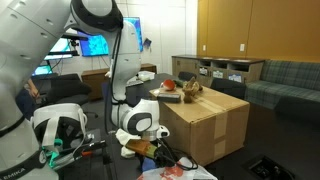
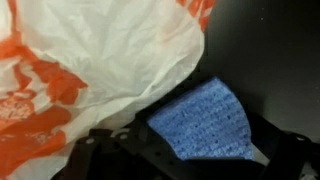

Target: Swap the things on the box with the things on the table

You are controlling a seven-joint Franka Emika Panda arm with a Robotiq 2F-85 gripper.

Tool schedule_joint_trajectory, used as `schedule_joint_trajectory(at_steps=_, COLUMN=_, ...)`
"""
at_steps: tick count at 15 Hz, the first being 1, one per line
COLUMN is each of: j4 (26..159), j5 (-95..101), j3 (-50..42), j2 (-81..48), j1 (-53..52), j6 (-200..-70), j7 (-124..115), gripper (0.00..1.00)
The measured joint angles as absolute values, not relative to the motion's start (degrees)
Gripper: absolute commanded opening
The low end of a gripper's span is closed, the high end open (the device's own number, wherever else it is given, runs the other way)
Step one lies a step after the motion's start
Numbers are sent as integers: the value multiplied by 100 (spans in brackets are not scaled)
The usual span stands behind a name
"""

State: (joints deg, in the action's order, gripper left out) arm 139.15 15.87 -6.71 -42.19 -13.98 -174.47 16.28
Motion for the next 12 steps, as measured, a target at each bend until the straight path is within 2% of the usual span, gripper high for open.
schedule_joint_trajectory(at_steps=1, j4=13914, j5=1587, j3=-740, j2=-4224, j1=-1492, j6=-17466, j7=1585, gripper=83)
schedule_joint_trajectory(at_steps=2, j4=13911, j5=1587, j3=-797, j2=-4227, j1=-1573, j6=-17475, j7=1548, gripper=73)
schedule_joint_trajectory(at_steps=4, j4=13901, j5=1587, j3=-875, j2=-4224, j1=-1667, j6=-17484, j7=1518, gripper=59)
schedule_joint_trajectory(at_steps=6, j4=13888, j5=1595, j3=-895, j2=-4213, j1=-1674, j6=-17490, j7=1519, gripper=55)
schedule_joint_trajectory(at_steps=9, j4=13862, j5=1707, j3=-950, j2=-4209, j1=-1674, j6=-17520, j7=1519, gripper=27)
schedule_joint_trajectory(at_steps=12, j4=13844, j5=1818, j3=-996, j2=-4209, j1=-1674, j6=-17543, j7=1520, gripper=5)
